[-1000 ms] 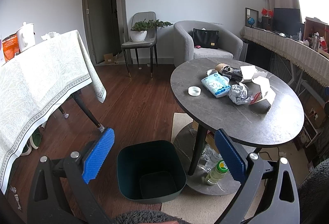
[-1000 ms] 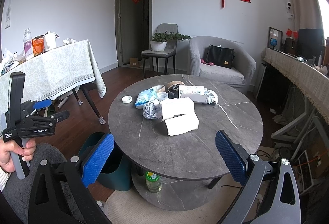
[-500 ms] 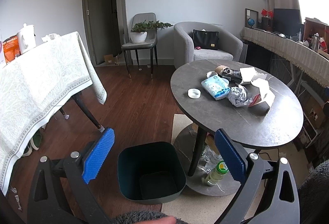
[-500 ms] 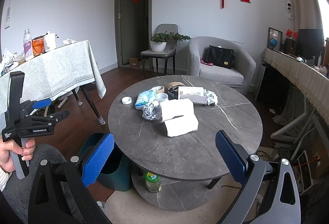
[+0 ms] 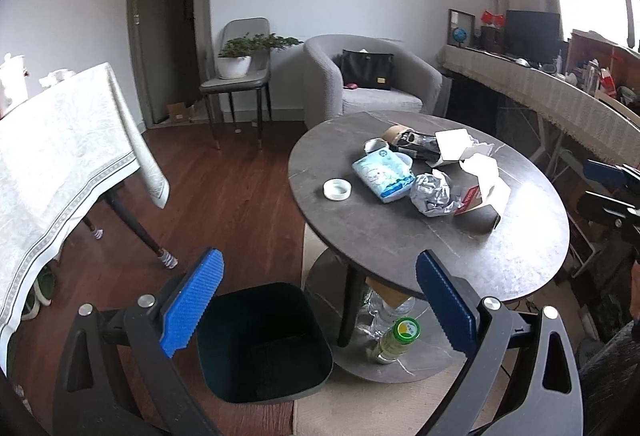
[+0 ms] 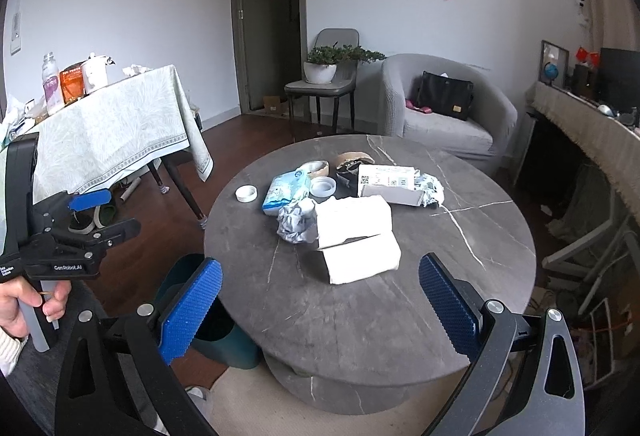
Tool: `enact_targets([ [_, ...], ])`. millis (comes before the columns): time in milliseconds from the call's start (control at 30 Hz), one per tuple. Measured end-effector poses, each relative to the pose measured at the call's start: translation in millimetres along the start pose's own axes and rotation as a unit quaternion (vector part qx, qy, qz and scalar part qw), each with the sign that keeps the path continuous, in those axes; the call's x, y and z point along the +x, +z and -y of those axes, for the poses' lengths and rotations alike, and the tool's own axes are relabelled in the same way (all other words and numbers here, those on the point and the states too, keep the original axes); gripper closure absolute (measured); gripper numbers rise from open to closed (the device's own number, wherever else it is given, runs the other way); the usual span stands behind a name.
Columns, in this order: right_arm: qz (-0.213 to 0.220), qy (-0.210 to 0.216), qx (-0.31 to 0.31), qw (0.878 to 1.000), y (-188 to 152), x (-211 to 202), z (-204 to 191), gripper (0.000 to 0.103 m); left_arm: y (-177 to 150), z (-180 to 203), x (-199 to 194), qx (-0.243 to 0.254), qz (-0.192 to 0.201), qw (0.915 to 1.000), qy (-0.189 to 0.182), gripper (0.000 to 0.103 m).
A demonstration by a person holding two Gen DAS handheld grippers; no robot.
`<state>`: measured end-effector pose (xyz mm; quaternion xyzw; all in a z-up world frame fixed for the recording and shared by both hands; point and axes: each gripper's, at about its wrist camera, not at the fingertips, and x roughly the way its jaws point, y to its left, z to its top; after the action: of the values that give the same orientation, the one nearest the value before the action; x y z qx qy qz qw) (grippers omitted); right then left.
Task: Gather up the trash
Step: 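Reach the right tool to the white printed package and close on it, then lift the white package with the right tool and carry it toward the green bin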
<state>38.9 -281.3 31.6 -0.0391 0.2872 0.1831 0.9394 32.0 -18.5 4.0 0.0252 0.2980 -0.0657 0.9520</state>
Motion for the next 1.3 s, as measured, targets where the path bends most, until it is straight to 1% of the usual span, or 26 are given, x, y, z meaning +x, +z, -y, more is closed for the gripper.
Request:
enact_targets([
  [100,-0.009,0.004,-0.007,1.0,3,11,5,0.003,5,2,11,0.004,-0.005,0.9999,-0.01,0.005],
  [300,-0.03,0.015,-0.006,0.999,6,46,18,0.003,14,8,33,0.008,-0.012,0.9995,-0.027,0.005],
  [400,-0.044,0.022,-0.004,0.999,6,70,27,0.003,18,13,47,0.007,-0.021,0.9987,-0.046,0.005],
  [500,-0.053,0.026,-0.008,0.998,7,86,33,0.003,24,19,64,0.011,-0.028,0.9976,-0.062,0.005],
  [567,-0.062,0.03,-0.019,0.997,9,97,34,0.003,28,21,73,0.012,-0.033,0.997,-0.069,0.005],
  [633,-0.064,0.034,-0.027,0.997,11,107,35,0.003,31,23,83,0.013,-0.038,0.9962,-0.077,0.006],
  [700,-0.066,0.045,-0.023,0.997,14,114,38,0.003,35,27,91,0.019,-0.039,0.9957,-0.082,0.009],
  [800,-0.073,0.046,-0.027,0.996,16,125,42,0.003,39,32,98,0.025,-0.038,0.9947,-0.092,0.009],
  [900,-0.078,0.055,-0.026,0.995,14,132,44,0.003,42,34,108,0.014,-0.042,0.9925,-0.113,0.009],
  [967,-0.078,0.057,-0.026,0.995,14,135,44,0.01,42,36,112,0.009,-0.045,0.9915,-0.122,0.011],
  [1000,-0.08,0.059,-0.025,0.995,15,136,45,0.02,42,38,115,0.008,-0.046,0.9907,-0.128,0.013],
  [1033,-0.081,0.06,-0.025,0.995,16,137,45,0.023,42,40,118,0.008,-0.047,0.9901,-0.132,0.014],
  [1100,-0.082,0.067,-0.019,0.994,16,139,47,0.026,42,42,123,0.007,-0.05,0.9892,-0.138,0.017],
  [1300,-0.079,0.072,-0.022,0.994,15,135,47,0.027,44,55,134,0.001,-0.064,0.984,-0.166,0.017],
])
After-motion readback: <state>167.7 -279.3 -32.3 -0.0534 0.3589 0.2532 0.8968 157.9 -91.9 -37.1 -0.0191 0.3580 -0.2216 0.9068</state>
